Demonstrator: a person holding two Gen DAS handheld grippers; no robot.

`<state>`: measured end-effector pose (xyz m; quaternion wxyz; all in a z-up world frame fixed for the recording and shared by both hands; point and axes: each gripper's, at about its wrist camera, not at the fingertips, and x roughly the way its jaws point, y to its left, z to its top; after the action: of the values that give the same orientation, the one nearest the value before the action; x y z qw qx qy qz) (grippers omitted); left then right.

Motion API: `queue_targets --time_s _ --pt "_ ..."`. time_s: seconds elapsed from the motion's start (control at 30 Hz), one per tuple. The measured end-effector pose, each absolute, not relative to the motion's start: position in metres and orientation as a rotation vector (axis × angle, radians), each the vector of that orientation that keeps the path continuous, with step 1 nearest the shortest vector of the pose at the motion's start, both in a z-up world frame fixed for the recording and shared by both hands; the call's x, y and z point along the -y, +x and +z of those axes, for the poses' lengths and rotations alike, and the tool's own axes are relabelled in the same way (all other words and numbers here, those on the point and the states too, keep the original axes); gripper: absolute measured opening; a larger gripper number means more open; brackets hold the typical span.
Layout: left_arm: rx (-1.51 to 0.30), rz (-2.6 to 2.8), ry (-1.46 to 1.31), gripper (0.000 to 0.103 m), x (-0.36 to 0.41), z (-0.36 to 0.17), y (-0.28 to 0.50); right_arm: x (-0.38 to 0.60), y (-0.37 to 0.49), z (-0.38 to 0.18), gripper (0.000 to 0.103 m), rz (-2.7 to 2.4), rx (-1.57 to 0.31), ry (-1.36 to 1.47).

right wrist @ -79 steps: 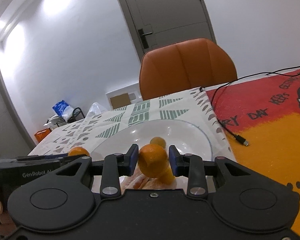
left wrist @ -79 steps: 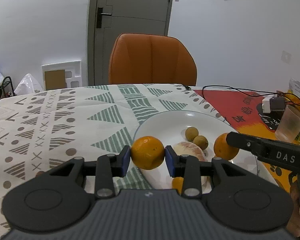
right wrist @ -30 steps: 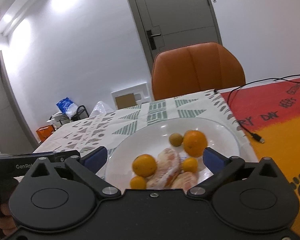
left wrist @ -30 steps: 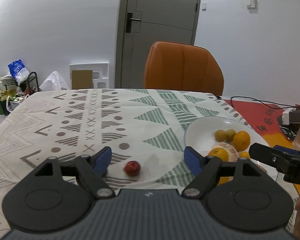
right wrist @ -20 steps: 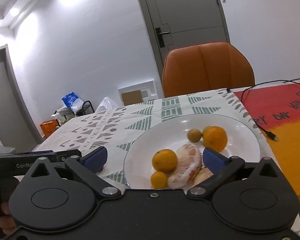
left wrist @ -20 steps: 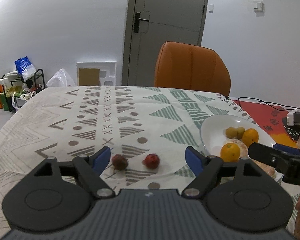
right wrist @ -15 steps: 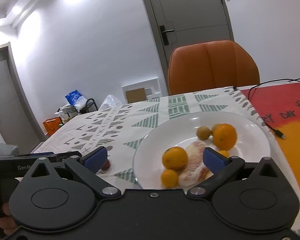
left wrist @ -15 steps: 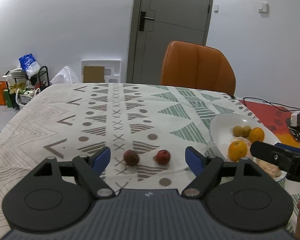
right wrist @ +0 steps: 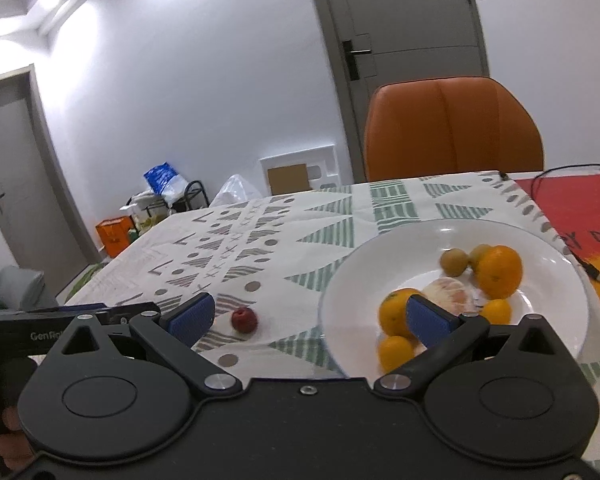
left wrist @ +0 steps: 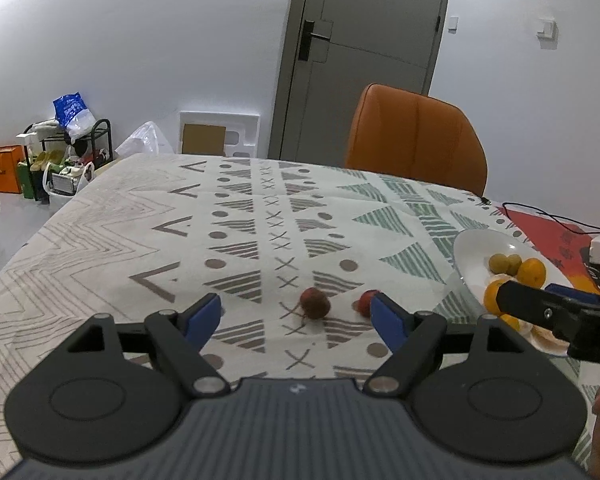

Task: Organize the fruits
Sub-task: 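Move both tools back toward the two small red fruits, then grasp the red fruit with the right tool while the left tool grasps the brown-red fruit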

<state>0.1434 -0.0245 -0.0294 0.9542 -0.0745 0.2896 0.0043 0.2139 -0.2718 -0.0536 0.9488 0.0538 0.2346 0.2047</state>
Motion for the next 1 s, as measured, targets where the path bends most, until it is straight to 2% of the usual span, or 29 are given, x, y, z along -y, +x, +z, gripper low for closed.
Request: queue_targets --time_s 0.5,1.0 --pt "-0.606 0.033 -0.152 0.08 0.01 -0.032 0.14 0.24 0.209 -0.055 0.102 0.493 -0.481 0.069" --pt "-0.596 0.033 -0.153 0.079 0.004 -0.035 0.143 0.227 0.217 -0.059 0.078 0.534 -0.501 0.048"
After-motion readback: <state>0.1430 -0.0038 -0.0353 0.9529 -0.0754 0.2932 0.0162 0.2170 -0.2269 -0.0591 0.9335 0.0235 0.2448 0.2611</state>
